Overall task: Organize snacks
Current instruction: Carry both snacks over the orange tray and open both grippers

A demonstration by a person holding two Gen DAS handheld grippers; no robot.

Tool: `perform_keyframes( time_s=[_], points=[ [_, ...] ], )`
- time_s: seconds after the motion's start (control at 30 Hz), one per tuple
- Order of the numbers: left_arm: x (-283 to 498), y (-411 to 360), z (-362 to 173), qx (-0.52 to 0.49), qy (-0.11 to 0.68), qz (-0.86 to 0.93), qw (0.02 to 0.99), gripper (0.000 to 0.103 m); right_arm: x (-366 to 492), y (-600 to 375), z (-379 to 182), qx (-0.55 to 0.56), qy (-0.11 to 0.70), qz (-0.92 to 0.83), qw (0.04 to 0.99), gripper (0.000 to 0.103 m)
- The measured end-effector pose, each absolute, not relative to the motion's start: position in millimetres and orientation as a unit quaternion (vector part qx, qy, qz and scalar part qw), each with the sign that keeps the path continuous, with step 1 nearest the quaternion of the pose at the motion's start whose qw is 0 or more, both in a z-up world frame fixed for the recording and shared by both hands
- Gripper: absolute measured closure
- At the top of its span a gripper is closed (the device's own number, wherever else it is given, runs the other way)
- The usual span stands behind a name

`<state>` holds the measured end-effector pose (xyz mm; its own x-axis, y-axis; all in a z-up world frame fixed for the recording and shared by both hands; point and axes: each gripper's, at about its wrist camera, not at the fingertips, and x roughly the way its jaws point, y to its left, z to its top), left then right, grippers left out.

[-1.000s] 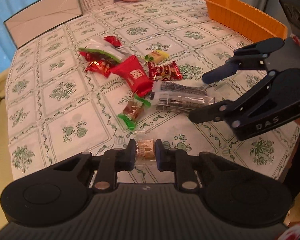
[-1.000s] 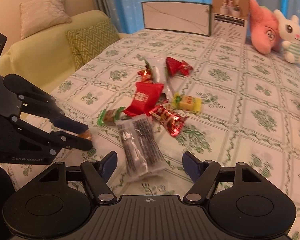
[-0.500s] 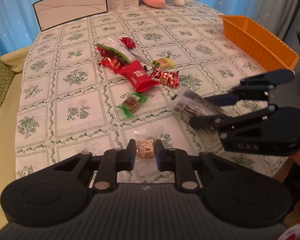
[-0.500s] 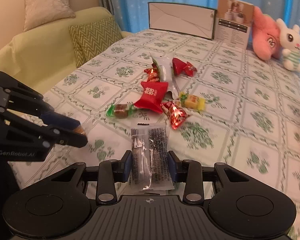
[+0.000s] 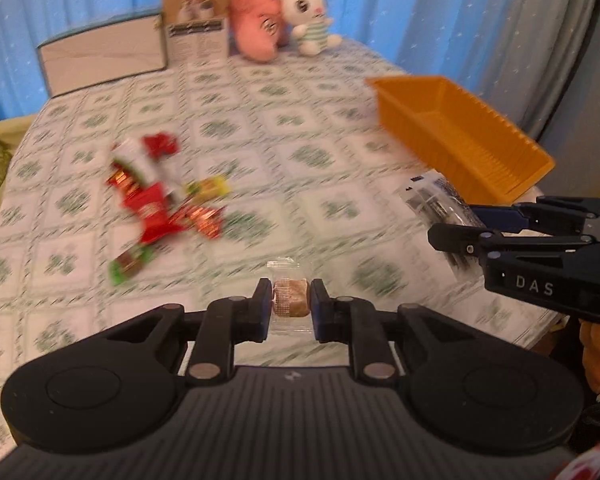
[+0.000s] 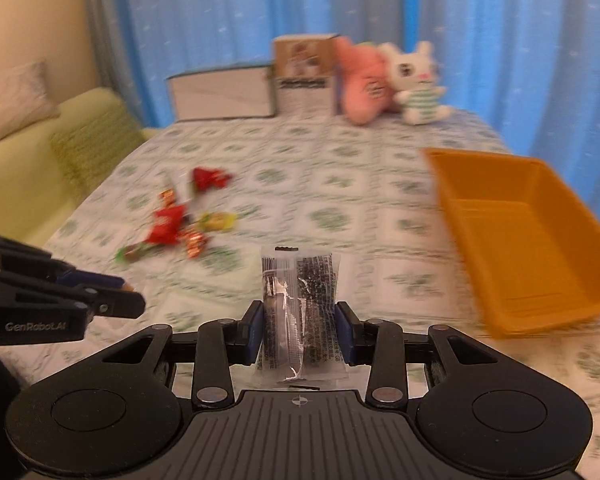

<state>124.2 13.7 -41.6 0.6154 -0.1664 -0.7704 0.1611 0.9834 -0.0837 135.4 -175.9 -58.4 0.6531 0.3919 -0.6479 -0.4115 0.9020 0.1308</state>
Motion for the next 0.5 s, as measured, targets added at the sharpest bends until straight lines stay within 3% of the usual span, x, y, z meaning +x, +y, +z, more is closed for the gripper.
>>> perform_keyframes(
  time_s=[0.5],
  points=[
    [224.3,-152.4,-13.1,-0.008,0.388,-0.186,0.903,0.085,221.3,-342.4,-32.0,0.050,0.338,0.084,0.936,0.065]
  ],
)
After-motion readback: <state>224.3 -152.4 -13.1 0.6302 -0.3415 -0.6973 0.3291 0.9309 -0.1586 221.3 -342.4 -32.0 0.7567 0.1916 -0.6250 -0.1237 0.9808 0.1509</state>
